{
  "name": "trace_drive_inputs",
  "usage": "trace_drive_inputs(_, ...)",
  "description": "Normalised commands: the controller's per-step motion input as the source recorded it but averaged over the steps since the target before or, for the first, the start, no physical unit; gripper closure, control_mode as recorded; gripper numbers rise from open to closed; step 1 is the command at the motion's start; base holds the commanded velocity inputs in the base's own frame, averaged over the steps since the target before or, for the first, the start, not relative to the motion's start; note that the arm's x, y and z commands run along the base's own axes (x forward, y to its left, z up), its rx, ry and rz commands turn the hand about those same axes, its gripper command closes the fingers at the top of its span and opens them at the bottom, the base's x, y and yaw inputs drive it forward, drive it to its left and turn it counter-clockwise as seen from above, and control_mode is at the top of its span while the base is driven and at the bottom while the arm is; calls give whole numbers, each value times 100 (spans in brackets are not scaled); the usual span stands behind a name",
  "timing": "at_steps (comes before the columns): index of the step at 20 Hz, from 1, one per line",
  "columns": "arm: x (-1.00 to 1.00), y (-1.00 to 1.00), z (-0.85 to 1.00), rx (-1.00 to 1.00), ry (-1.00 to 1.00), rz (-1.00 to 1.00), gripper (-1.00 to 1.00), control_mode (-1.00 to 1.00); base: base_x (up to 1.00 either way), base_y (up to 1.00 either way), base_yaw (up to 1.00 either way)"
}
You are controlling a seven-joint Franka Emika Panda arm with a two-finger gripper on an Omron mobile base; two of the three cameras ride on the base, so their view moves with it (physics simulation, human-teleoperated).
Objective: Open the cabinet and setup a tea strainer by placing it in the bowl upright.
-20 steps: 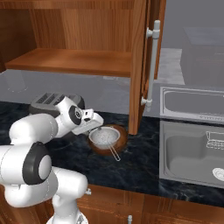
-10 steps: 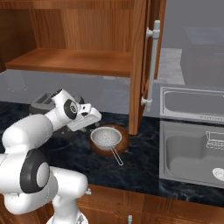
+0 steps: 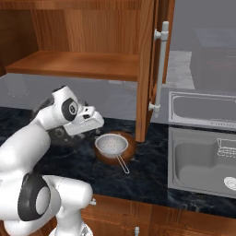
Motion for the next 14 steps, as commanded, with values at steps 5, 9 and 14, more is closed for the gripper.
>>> trace_drive_inputs(5, -50, -1, 32, 33, 18, -12, -100, -100, 0, 0, 0)
trace_drive_inputs(9, -38, -5, 2, 24, 28, -16, -100, -100, 0, 0, 0)
trace_drive_inputs(14, -80, 0, 7, 24, 4, -5, -100, -100, 0, 0, 0)
